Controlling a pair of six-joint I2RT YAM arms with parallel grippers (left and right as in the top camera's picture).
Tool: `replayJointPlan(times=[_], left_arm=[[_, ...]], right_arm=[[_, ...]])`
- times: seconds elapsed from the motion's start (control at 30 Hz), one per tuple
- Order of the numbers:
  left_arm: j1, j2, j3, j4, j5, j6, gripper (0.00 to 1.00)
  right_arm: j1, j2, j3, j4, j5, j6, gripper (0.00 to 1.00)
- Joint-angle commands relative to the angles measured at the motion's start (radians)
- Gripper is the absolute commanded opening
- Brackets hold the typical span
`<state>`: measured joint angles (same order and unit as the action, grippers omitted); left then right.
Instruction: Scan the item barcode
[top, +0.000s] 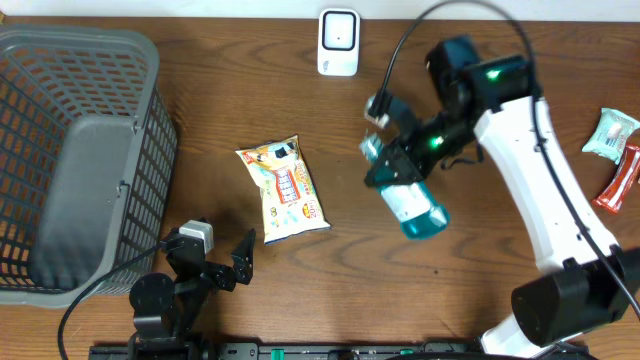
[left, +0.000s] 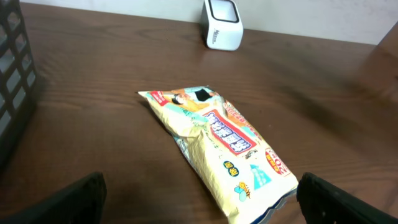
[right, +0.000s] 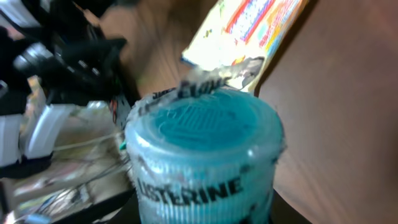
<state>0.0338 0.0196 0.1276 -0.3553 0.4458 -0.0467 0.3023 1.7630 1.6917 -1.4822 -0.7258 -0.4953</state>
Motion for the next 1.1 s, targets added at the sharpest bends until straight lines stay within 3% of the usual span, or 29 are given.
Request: replayJointPlan(times=[0.0, 0.23, 0.83, 0.93, 1.07], left_arm=[[0.002, -0.002, -0.014, -0.018, -0.002, 0.016, 0.98], [0.002, -0.002, -0.014, -0.018, -0.001, 0.016, 0.98], [0.002, -0.002, -0.014, -0.018, -0.002, 0.016, 0.98], [0.002, -0.002, -0.014, -0.018, -0.001, 0.016, 0.98], [0.002, -0.002, -0.014, -0.018, -0.001, 0.016, 0.98]], right_arm=[[0.007, -0.009, -0.161, 0.092, -0.094, -0.015, 0.01], [0.007, -0.009, -0.362, 0.36, -0.118, 0.096, 0.01], [0.016, -0.009, -0.369, 0.464, -0.117, 0.124, 0.08], [0.015, -0.009, -0.367, 0.556, -0.114, 0.126, 0.14], [0.016, -0.009, -0.35, 0.692, -0.043, 0.236, 0.11]])
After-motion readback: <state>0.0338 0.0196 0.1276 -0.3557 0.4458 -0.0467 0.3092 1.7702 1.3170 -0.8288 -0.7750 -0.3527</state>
